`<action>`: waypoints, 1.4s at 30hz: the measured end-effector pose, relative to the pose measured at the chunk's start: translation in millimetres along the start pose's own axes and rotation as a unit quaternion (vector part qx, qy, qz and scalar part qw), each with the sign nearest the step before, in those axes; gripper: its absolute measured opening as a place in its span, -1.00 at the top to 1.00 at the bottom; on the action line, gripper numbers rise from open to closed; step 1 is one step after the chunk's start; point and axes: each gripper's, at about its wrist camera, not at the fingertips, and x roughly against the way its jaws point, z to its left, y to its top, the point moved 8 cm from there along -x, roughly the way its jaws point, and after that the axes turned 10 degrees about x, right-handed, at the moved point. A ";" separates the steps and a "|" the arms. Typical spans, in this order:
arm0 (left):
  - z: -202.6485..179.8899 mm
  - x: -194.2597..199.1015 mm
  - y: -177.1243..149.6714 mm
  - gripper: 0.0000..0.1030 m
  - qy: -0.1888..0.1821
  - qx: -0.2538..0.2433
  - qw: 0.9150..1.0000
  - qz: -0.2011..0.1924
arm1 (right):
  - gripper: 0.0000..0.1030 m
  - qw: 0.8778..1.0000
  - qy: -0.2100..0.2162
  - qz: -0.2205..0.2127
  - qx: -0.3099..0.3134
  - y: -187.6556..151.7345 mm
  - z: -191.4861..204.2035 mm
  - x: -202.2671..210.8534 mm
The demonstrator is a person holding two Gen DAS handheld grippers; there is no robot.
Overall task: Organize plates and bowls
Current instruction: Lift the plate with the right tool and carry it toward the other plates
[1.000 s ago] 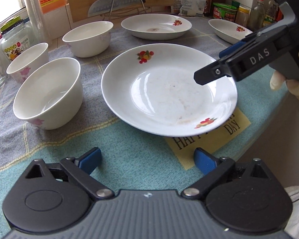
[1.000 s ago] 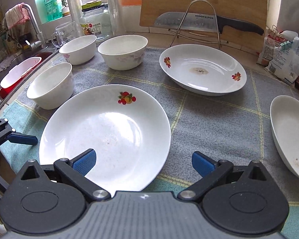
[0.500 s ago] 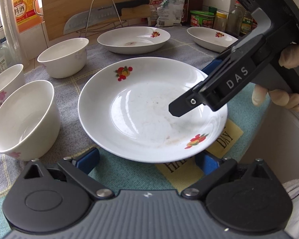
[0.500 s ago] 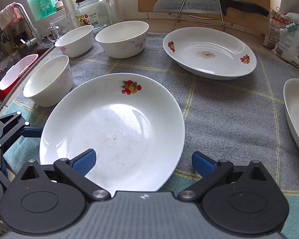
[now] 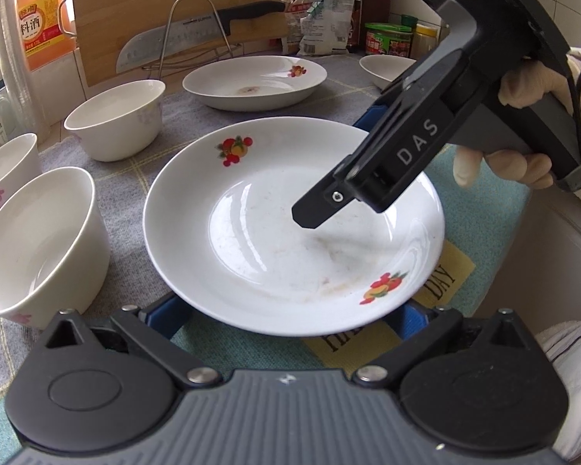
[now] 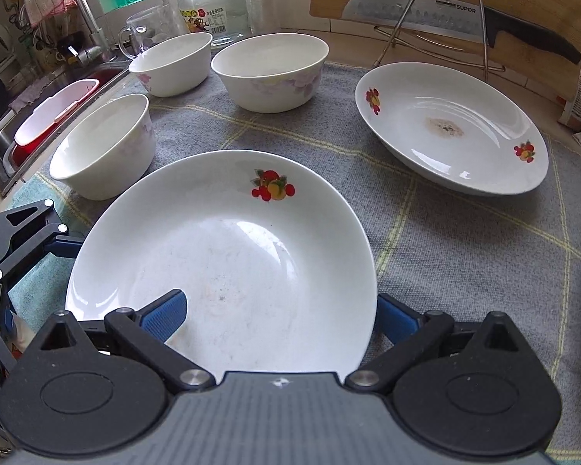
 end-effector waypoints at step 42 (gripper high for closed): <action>2.8 2.9 0.2 -1.00 -0.040 -0.042 0.998 -0.020 | -1.00 0.991 0.130 0.020 0.008 25.3 -6.1 -12.0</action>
